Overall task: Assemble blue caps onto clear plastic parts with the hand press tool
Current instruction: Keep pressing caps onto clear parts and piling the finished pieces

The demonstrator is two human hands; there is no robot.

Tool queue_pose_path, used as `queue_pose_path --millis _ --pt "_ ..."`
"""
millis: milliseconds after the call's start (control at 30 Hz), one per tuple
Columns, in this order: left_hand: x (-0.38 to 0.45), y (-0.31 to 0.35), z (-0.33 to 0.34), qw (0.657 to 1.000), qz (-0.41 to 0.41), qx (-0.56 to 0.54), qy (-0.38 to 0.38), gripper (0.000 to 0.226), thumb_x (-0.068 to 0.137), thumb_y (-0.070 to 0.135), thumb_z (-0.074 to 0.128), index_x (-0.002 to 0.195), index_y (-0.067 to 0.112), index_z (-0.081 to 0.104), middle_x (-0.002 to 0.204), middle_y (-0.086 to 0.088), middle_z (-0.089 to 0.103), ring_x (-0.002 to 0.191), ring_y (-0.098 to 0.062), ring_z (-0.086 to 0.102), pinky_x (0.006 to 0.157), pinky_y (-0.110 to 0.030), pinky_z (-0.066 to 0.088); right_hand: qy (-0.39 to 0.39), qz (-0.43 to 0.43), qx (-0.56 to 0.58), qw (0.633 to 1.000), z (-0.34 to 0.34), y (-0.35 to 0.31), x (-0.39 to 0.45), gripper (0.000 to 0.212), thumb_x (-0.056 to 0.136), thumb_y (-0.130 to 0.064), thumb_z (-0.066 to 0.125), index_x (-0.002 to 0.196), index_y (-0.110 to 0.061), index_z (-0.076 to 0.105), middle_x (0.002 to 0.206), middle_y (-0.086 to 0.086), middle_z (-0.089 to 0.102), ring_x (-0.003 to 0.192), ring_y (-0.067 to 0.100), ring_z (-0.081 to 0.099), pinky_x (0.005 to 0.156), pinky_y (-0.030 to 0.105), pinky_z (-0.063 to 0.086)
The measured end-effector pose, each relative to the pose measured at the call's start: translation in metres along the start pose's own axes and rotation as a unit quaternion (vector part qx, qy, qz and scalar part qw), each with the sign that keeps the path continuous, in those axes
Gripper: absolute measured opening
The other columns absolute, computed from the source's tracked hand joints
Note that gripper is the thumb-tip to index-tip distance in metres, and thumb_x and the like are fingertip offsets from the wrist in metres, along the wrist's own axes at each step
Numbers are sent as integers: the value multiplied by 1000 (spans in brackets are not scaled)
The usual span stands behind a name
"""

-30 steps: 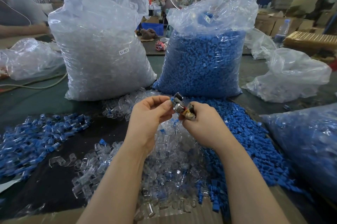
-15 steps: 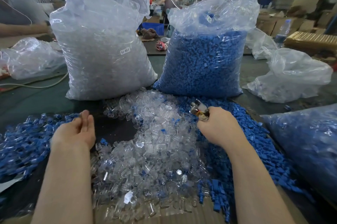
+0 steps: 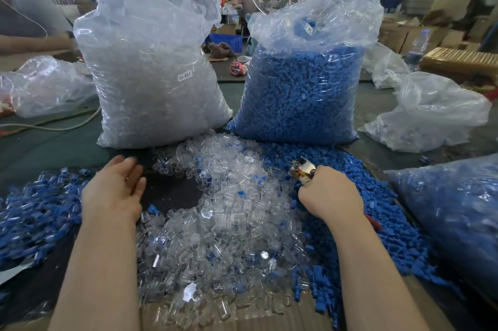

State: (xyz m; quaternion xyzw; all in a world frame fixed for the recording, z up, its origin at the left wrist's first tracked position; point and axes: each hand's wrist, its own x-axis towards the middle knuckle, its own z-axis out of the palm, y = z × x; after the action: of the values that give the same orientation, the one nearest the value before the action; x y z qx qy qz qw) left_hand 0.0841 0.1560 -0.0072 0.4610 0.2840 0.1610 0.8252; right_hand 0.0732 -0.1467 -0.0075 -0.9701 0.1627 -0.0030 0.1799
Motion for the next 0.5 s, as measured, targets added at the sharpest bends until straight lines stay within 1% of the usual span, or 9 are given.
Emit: queue_pose_path --millis 67,133,167,233,300,400,433,467,500 --pt "-5 -7 12 984 38 169 -35 23 94 12 60 115 22 63 102 3 68 98 -12 64 78 -25 47 -2 10 -5 1000 1 0 -1 16 84 -21 56 77 -17 43 78 3 53 65 19 50 50 27 32" --pt "-12 -16 22 940 73 325 -76 27 93 14 64 119 20 64 104 -1 67 91 -15 64 73 -27 48 -6 16 -11 1000 2 0 -1 16 84 -21 57 76 -17 44 77 3 53 65 19 50 49 26 32" --pt "-16 -22 26 909 79 398 -92 35 92 14 64 127 18 61 111 -5 66 92 -19 64 75 -32 52 -9 18 -14 1000 2 0 -1 14 83 -21 57 76 -16 45 77 3 54 64 19 51 49 26 32" --pt "-20 -34 30 832 77 537 -121 52 92 14 61 143 20 48 133 -11 58 112 -30 59 96 -45 50 -13 21 -17 1000 3 -1 0 11 82 -20 57 76 -16 49 76 3 56 64 20 52 50 26 33" --pt "-23 -40 35 794 62 583 -160 64 91 9 52 150 28 36 143 -9 49 126 -37 50 103 -53 45 -11 20 -17 1000 5 -1 0 9 81 -19 57 76 -16 50 76 2 56 63 19 51 51 26 34" --pt "-25 -48 40 774 88 590 -211 70 90 0 42 152 29 31 153 -5 36 127 -37 48 102 -49 46 1 17 -22 1000 8 -2 0 12 81 -20 57 76 -19 46 75 0 53 61 17 47 53 28 34" --pt "-27 -49 41 768 102 591 -223 69 90 -1 41 151 28 33 154 -5 33 121 -34 53 95 -44 51 2 13 -27 1000 8 -2 0 14 81 -21 58 75 -20 45 75 0 52 61 17 46 53 28 34" --pt "-27 -50 42 765 116 591 -229 66 91 -1 42 150 28 35 152 -5 32 109 -29 59 82 -37 55 2 9 -32 999 9 -2 0 16 81 -22 58 75 -21 43 75 -1 51 61 16 46 53 28 33" --pt "-27 -50 42 763 130 592 -226 60 93 1 45 147 27 39 149 -5 31 94 -23 62 69 -32 53 1 5 -36 999 9 -2 0 17 82 -22 58 74 -21 42 75 -1 51 61 16 46 52 27 33"
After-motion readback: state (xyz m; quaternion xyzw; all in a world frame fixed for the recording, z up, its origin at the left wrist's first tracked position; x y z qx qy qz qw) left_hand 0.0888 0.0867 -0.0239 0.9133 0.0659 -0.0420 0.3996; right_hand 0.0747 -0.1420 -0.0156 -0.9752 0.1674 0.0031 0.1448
